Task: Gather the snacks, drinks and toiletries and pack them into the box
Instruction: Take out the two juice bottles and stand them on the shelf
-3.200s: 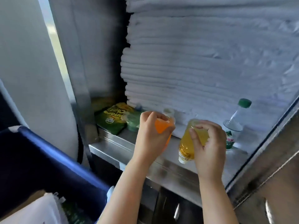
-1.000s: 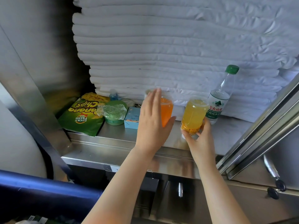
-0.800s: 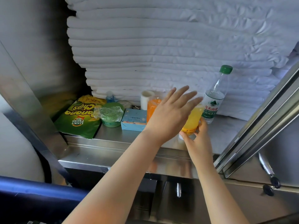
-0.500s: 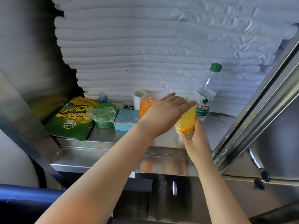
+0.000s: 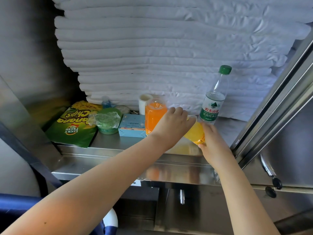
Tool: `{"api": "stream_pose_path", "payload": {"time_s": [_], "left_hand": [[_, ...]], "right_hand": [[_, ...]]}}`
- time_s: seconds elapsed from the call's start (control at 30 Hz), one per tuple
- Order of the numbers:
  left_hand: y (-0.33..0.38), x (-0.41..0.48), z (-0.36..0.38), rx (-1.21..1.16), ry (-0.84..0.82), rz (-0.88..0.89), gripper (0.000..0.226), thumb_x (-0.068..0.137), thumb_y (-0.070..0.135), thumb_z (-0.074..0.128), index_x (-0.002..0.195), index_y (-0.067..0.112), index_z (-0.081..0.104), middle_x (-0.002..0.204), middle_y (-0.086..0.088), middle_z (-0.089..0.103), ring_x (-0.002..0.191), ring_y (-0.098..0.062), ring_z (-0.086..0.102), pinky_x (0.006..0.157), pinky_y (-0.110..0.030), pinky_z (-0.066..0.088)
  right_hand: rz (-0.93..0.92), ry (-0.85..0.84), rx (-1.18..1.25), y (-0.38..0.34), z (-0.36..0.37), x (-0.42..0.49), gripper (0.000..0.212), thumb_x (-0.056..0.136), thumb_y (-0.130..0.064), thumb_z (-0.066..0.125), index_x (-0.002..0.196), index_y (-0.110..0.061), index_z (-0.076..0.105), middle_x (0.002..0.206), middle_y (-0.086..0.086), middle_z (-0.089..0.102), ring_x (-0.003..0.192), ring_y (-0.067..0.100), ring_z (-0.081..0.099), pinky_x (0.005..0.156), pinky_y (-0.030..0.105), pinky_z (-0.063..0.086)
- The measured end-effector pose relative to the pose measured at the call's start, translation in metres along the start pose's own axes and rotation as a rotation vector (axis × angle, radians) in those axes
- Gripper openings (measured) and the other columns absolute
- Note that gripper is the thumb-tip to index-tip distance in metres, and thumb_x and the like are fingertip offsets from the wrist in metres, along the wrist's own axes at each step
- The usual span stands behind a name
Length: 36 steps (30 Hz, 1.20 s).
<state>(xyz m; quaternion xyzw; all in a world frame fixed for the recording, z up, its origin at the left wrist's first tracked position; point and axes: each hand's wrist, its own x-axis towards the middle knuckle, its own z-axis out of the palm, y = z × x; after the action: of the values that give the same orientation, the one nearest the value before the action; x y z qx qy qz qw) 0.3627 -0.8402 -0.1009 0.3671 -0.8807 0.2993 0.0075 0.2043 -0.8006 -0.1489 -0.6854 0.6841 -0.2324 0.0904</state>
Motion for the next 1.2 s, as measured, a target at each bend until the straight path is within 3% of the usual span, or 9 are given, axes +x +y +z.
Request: {"api": "stream_pose_path", "payload": {"time_s": [0.2, 0.33, 0.4, 0.47, 0.53, 0.57, 0.67, 0.87, 1.2], "left_hand": [[0.019, -0.01, 0.027, -0.053, -0.053, -0.063, 0.045, 0.09, 0.021, 0.056, 0.127, 0.009, 0.032, 0.109, -0.009, 0.056, 0.103, -0.026, 0.048, 0.08, -0.031, 0.037], [0.028, -0.023, 0.028, 0.056, -0.048, -0.027, 0.036, 0.076, 0.042, 0.064, 0.108, 0.026, 0.062, 0.095, 0.007, 0.064, 0.088, -0.012, 0.057, 0.072, -0.023, 0.045], [0.033, -0.028, 0.027, 0.043, 0.033, -0.022, 0.025, 0.074, 0.036, 0.063, 0.096, 0.026, 0.068, 0.09, 0.009, 0.064, 0.081, -0.01, 0.057, 0.067, -0.021, 0.045], [0.038, -0.032, 0.031, 0.004, 0.097, -0.029, 0.03, 0.081, 0.021, 0.048, 0.103, 0.022, 0.068, 0.097, 0.005, 0.064, 0.086, -0.012, 0.057, 0.072, -0.023, 0.046], [0.045, -0.037, 0.038, -0.026, 0.109, -0.076, 0.046, 0.089, 0.013, 0.035, 0.133, 0.015, 0.051, 0.123, -0.005, 0.057, 0.109, -0.02, 0.055, 0.091, -0.029, 0.045], [0.05, -0.04, 0.044, -0.072, 0.058, -0.098, 0.051, 0.095, 0.014, 0.032, 0.145, 0.009, 0.029, 0.141, -0.013, 0.042, 0.126, -0.028, 0.044, 0.104, -0.035, 0.038], [0.06, -0.049, 0.052, -0.283, -0.067, -0.182, 0.065, 0.102, 0.029, 0.028, 0.146, 0.003, -0.012, 0.154, -0.023, -0.007, 0.143, -0.037, 0.0, 0.115, -0.042, 0.009], [0.061, -0.054, 0.059, -0.487, -0.005, -0.295, 0.073, 0.099, 0.046, 0.024, 0.146, 0.007, -0.017, 0.155, -0.018, -0.012, 0.144, -0.029, -0.006, 0.109, -0.033, -0.007], [0.063, -0.058, 0.072, -0.591, -0.13, -0.201, 0.074, 0.099, 0.049, 0.019, 0.143, 0.003, -0.018, 0.156, -0.016, -0.009, 0.144, -0.025, -0.007, 0.115, -0.034, -0.003]], "right_hand": [[0.024, -0.098, -0.148, -0.001, -0.002, 0.004, 0.08, 0.081, 0.006, 0.056, 0.148, -0.019, 0.02, 0.142, 0.003, 0.032, 0.127, 0.023, 0.037, 0.098, 0.035, 0.038], [0.031, -0.167, -0.282, -0.004, -0.002, 0.008, 0.086, 0.08, 0.0, 0.061, 0.149, -0.015, 0.011, 0.148, 0.005, 0.022, 0.136, 0.024, 0.022, 0.105, 0.034, 0.031], [0.05, -0.178, -0.351, -0.005, -0.003, 0.009, 0.087, 0.079, -0.004, 0.063, 0.148, -0.013, 0.011, 0.145, 0.008, 0.027, 0.133, 0.027, 0.026, 0.103, 0.035, 0.034], [0.072, -0.181, -0.395, -0.006, -0.006, 0.009, 0.085, 0.079, -0.006, 0.063, 0.148, -0.012, 0.013, 0.139, 0.01, 0.034, 0.128, 0.028, 0.034, 0.099, 0.035, 0.037], [0.094, -0.194, -0.407, -0.009, -0.008, 0.01, 0.081, 0.08, -0.005, 0.061, 0.146, -0.013, 0.015, 0.135, 0.01, 0.038, 0.124, 0.029, 0.038, 0.095, 0.035, 0.039], [0.101, -0.202, -0.414, -0.01, -0.009, 0.011, 0.078, 0.08, -0.004, 0.06, 0.145, -0.012, 0.017, 0.134, 0.01, 0.039, 0.124, 0.029, 0.038, 0.094, 0.035, 0.04], [0.087, -0.197, -0.466, -0.014, -0.014, 0.013, 0.071, 0.081, -0.002, 0.058, 0.141, -0.012, 0.023, 0.134, 0.009, 0.039, 0.125, 0.027, 0.038, 0.092, 0.035, 0.041], [-0.047, -0.101, -0.58, -0.028, -0.044, 0.024, 0.054, 0.075, -0.006, 0.067, 0.123, -0.014, 0.044, 0.118, 0.006, 0.056, 0.108, 0.026, 0.051, 0.082, 0.033, 0.042], [-0.205, -0.165, -0.337, -0.056, -0.071, 0.039, 0.063, 0.063, -0.015, 0.08, 0.12, -0.027, 0.055, 0.114, -0.003, 0.051, 0.108, 0.02, 0.047, 0.086, 0.039, 0.044]]}}
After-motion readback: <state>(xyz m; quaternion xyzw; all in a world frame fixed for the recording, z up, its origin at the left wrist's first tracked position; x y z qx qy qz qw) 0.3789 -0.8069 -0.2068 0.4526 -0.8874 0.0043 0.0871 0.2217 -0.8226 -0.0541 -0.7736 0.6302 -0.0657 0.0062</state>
